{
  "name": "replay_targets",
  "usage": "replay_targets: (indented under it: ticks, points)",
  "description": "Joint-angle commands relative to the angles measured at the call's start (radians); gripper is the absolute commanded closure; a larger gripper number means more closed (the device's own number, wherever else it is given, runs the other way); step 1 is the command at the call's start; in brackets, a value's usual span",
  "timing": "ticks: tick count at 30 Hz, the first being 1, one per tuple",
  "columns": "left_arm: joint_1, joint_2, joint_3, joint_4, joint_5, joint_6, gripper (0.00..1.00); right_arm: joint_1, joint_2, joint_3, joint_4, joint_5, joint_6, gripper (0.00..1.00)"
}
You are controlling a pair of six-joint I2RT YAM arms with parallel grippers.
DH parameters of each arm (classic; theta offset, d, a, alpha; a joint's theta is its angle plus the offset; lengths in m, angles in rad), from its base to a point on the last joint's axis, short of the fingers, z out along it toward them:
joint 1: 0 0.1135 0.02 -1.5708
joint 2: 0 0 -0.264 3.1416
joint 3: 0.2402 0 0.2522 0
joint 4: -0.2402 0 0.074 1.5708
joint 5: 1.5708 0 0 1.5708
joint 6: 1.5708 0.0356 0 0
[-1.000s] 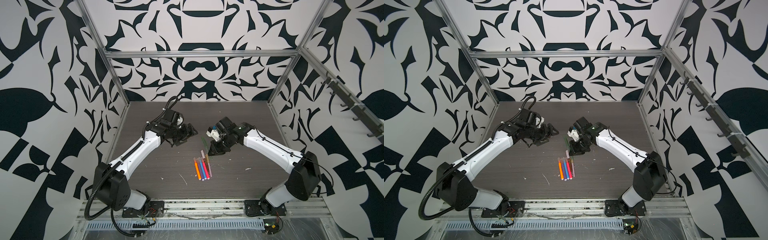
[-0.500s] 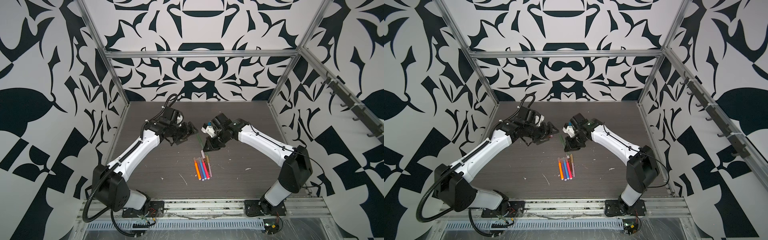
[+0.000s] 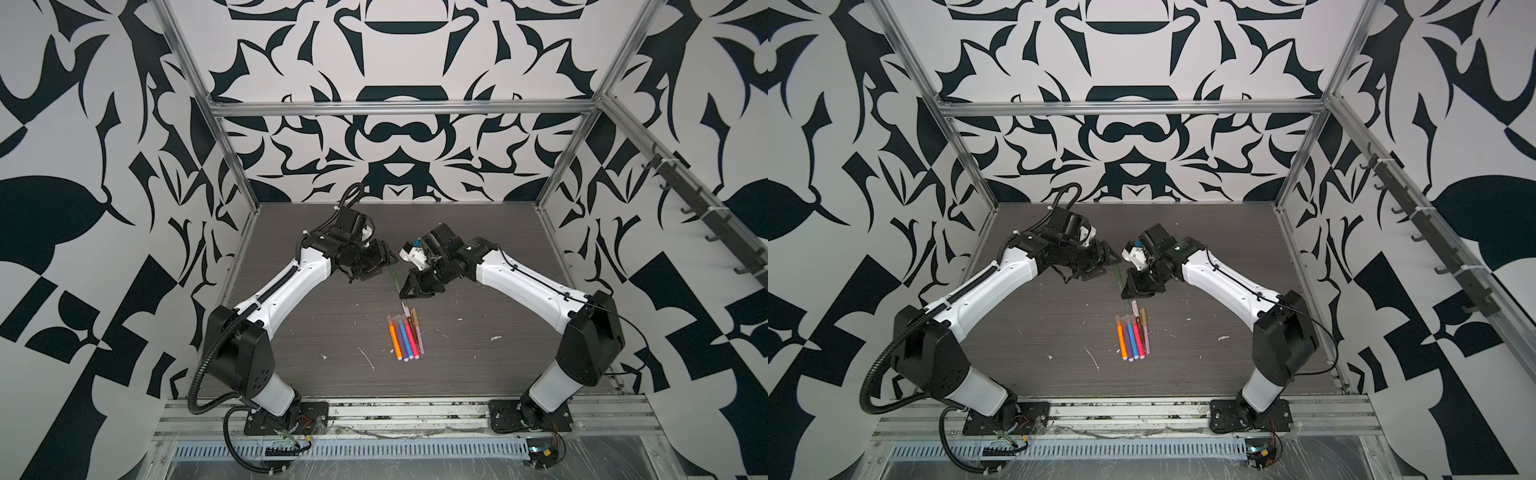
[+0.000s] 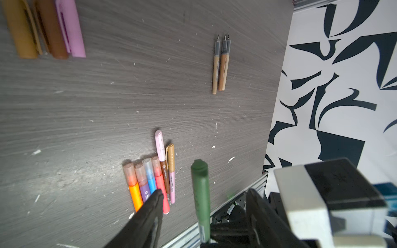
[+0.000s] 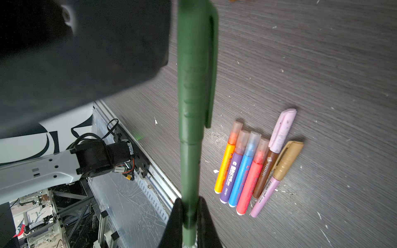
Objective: Open the pen caps
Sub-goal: 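Close the left gripper on the green cap held out by the right gripper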
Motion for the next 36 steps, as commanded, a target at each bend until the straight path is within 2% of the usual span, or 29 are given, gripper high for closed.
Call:
replay_targets:
  ticks: [1, 5, 14, 16, 21, 25, 26, 28, 30, 32, 36]
  points:
    - [-0.002, 0.035, 0.030, -0.045, -0.022, 0.009, 0.40, 0.002, -0.058, -0.010, 0.033, -0.014, 0.027, 1.00]
    - [-0.002, 0.053, 0.037, -0.044, -0.008, 0.003, 0.44, 0.003, -0.070, -0.018, 0.033, -0.011, 0.027, 1.00]
    - [-0.026, 0.087, 0.055, -0.033, -0.001, -0.011, 0.44, 0.002, -0.079, -0.021, 0.034, -0.016, 0.032, 1.00]
    - [-0.030, 0.095, 0.063, -0.033, -0.002, -0.013, 0.53, 0.002, -0.085, -0.023, 0.031, -0.013, 0.029, 1.00]
    - [-0.035, 0.110, 0.075, -0.027, 0.031, -0.014, 0.81, 0.003, -0.094, -0.027, 0.028, 0.001, 0.030, 1.00]
    - [-0.040, 0.120, 0.093, -0.022, 0.053, -0.016, 0.97, 0.000, -0.092, -0.017, 0.030, 0.014, 0.038, 1.00]
    - [-0.040, 0.122, 0.097, -0.023, 0.057, -0.018, 1.00, 0.001, -0.091, -0.013, 0.031, 0.011, 0.037, 0.96]
    - [-0.040, 0.124, 0.108, -0.022, 0.060, -0.022, 1.00, 0.001, -0.103, -0.015, 0.044, 0.004, 0.034, 0.74]
    - [-0.040, 0.123, 0.117, -0.015, 0.071, -0.028, 1.00, -0.004, -0.127, -0.036, 0.085, 0.007, 0.041, 0.62]
    - [-0.040, 0.123, 0.126, -0.007, 0.079, -0.036, 1.00, -0.018, -0.146, -0.068, 0.139, -0.011, 0.065, 0.61]
    - [-0.040, 0.124, 0.141, 0.000, 0.088, -0.052, 1.00, -0.038, -0.141, -0.100, 0.188, -0.042, 0.109, 0.65]
